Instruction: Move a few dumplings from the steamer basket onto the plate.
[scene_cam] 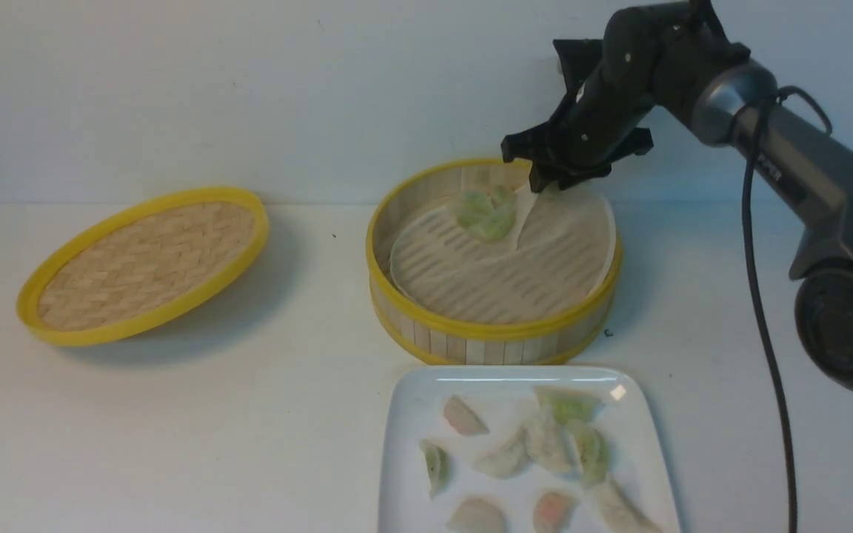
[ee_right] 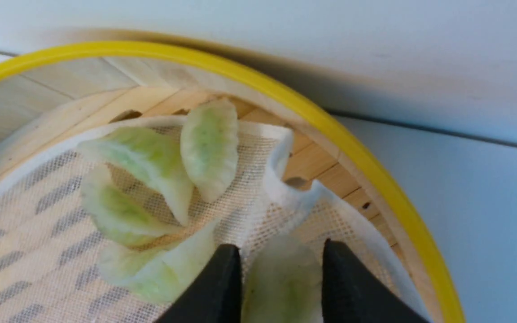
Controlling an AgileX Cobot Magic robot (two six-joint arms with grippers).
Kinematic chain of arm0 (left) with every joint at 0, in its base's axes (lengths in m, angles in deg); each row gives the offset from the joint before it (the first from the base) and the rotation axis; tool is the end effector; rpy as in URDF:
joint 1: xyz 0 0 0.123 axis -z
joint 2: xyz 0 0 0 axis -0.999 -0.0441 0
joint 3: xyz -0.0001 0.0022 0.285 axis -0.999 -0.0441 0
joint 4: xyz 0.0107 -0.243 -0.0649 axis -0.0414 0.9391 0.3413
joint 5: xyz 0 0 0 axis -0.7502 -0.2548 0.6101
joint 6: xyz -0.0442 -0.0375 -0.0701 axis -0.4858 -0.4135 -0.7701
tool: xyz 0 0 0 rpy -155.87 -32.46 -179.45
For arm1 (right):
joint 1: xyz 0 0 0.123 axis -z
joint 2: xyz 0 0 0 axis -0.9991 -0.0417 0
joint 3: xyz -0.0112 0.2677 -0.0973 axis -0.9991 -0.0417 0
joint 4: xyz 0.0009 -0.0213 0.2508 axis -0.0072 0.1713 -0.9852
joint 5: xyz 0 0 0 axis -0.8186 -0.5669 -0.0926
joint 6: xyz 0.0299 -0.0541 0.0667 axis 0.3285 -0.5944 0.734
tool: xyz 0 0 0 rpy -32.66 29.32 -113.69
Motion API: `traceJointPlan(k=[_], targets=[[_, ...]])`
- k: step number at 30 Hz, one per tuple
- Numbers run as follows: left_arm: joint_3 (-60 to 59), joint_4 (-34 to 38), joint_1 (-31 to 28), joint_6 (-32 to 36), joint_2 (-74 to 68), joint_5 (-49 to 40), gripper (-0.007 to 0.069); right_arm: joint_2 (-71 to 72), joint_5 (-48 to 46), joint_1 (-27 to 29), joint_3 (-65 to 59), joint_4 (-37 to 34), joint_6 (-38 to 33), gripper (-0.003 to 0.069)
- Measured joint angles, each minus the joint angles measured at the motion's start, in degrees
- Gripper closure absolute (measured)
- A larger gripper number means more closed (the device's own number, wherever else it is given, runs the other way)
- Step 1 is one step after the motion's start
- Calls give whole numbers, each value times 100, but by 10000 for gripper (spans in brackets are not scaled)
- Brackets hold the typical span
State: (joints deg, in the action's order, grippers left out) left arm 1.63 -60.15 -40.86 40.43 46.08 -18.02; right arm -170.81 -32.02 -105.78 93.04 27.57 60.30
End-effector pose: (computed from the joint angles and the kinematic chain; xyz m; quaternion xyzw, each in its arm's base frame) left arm 0.0695 -0.0319 0.3998 0.0900 0.8926 -0.1329 0.4213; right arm 0.5094 0.1750 0.2128 -0.0728 0.9704 0.0951 0.2098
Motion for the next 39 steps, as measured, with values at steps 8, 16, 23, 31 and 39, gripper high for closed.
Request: traceJointPlan(k=[8, 16, 23, 31, 39], targets=[[0, 127, 0, 96, 0, 0, 631, -201, 5, 0, 2, -104, -335, 441], [0, 133, 0, 194, 0, 0, 631, -274, 16, 0, -9, -130, -355, 267], [0, 133, 0, 209, 0, -11, 631, -274, -102, 0, -9, -135, -355, 242], [0, 133, 0, 209, 0, -166, 631, -333, -466, 0, -9, -130, -355, 341], [0, 127, 0, 209, 0, -171, 631, -358, -532, 0, 36, -81, -355, 463]])
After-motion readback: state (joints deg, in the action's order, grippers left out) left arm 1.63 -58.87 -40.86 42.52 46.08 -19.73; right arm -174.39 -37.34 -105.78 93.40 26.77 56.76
